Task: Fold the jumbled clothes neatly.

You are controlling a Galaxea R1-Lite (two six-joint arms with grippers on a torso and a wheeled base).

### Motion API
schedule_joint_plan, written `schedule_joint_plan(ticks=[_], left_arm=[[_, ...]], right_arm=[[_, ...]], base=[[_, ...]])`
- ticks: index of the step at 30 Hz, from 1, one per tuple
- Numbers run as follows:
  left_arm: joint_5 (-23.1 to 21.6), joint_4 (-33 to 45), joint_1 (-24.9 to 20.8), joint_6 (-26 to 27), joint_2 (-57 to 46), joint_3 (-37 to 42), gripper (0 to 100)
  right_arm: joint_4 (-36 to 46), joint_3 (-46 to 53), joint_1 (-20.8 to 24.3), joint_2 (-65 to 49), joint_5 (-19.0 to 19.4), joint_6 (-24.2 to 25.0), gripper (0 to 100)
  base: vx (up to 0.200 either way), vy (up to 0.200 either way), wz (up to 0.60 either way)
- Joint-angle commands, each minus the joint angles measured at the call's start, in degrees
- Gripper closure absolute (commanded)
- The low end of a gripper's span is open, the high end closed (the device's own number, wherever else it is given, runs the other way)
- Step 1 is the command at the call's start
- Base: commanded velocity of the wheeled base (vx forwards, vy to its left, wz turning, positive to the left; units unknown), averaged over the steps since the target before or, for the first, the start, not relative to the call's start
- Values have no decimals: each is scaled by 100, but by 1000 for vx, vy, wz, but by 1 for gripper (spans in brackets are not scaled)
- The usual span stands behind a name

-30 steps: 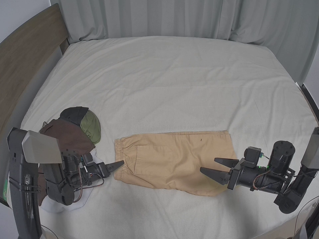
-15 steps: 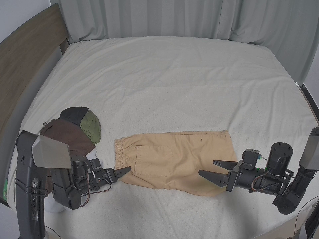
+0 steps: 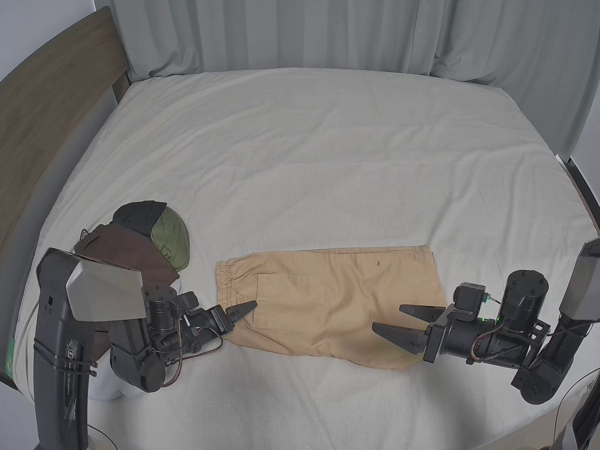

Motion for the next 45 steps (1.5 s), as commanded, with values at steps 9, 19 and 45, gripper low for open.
schedule_joint_plan(ticks=[9, 19, 45], left_arm=[[49, -13, -25, -12, 74, -177, 0], [146, -21, -34, 32, 144, -265, 100], [-100, -39, 124, 41, -233, 131, 100]], right_arm=[[-3, 8, 11, 108, 4, 2, 0], [-3, 16, 11, 144, 4, 2, 0], [-3, 60, 11, 179, 4, 2, 0]], base=[[0, 0, 0], [0, 0, 0], [0, 0, 0]])
